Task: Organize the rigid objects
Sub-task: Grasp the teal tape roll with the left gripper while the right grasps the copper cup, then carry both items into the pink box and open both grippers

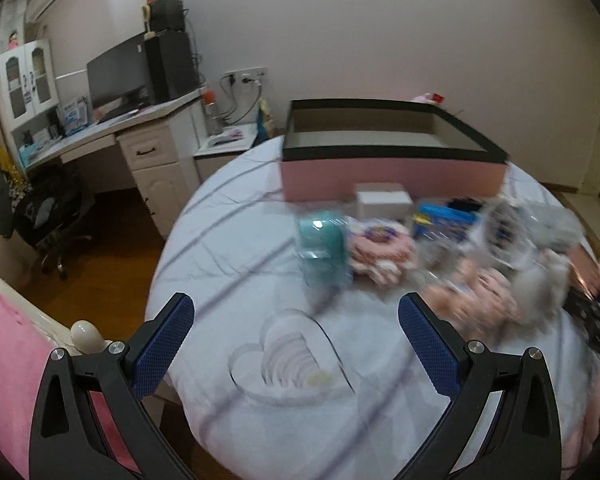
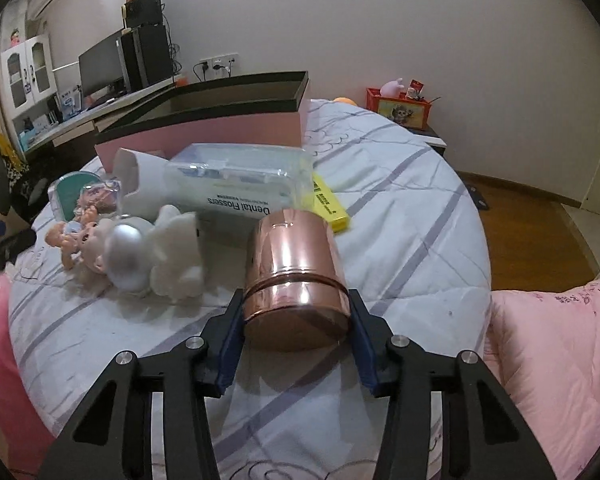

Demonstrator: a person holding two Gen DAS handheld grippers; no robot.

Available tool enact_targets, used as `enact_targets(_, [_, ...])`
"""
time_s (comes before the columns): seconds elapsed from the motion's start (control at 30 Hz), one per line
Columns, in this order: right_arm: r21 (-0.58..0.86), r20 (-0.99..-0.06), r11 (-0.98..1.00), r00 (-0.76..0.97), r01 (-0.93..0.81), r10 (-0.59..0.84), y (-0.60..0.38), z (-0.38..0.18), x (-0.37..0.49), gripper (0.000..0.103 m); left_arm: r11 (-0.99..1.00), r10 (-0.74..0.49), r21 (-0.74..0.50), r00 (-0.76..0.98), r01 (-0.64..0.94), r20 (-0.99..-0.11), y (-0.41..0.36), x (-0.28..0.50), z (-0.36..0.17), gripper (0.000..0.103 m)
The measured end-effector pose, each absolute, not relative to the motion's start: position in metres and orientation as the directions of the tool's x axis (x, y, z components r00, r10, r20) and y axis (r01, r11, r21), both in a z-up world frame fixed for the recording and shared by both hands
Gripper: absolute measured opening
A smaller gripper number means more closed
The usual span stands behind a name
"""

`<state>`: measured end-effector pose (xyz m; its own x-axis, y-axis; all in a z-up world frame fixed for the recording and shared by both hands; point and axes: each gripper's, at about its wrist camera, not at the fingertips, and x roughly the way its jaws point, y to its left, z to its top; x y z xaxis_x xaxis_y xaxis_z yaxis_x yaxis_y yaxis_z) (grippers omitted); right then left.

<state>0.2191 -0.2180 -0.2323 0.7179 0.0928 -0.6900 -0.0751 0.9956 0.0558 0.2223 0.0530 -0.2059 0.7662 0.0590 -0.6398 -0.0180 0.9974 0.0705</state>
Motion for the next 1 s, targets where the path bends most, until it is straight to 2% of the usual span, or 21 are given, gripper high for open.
enact_targets(0.37, [0.033, -0.689, 0.996, 0.720, -0.081, 0.081, -0.220, -0.234, 0.237, 0.048, 0.997, 0.076, 0.035, 0.754, -0.071, -0.652, 0.070, 0.287, -0.210, 0.103])
enact_targets(0.47, [0.031, -0.685, 0.996, 0.724, -0.079, 0.079, -0.220, -0.235, 0.239, 0.048, 0.998, 0.060, 0.025, 0.743, -0.058, -0.667, 0.070, 0.296, -0.214, 0.099])
enact_targets(0.57, [0.026, -0.683, 0.997, 0.726, -0.079, 0.075, -0.221, -0.235, 0.242, 0.048, 1.000, 0.015, 0.002, 0.725, -0.019, -0.689, 0.068, 0.303, -0.221, 0.086])
enact_targets(0.63, [0.026, -0.684, 0.997, 0.726, -0.078, 0.074, -0.221, -0.235, 0.243, 0.048, 1.000, -0.003, -0.004, 0.716, 0.000, -0.698, 0.067, 0.305, -0.225, 0.070])
enact_targets(0.67, [0.025, -0.684, 0.997, 0.725, -0.079, 0.074, -0.221, -0.235, 0.244, 0.048, 1.000, -0.012, -0.006, 0.715, 0.010, -0.699, 0.067, 0.306, -0.225, 0.066])
enact_targets(0.73, [0.025, -0.684, 0.997, 0.725, -0.079, 0.074, -0.221, -0.235, 0.245, 0.048, 0.999, -0.044, -0.017, 0.710, 0.044, -0.703, 0.065, 0.307, -0.226, 0.042])
enact_targets(0.77, [0.024, -0.684, 0.997, 0.725, -0.079, 0.074, -0.221, -0.235, 0.245, 0.048, 0.998, -0.050, -0.013, 0.701, 0.059, -0.711, 0.062, 0.308, -0.228, 0.037])
enact_targets(1.0, [0.010, -0.687, 0.996, 0.723, -0.091, 0.073, -0.220, -0.233, 0.244, 0.047, 0.997, 0.000, 0.057, 0.706, 0.057, -0.708, 0.051, 0.302, -0.228, 0.037])
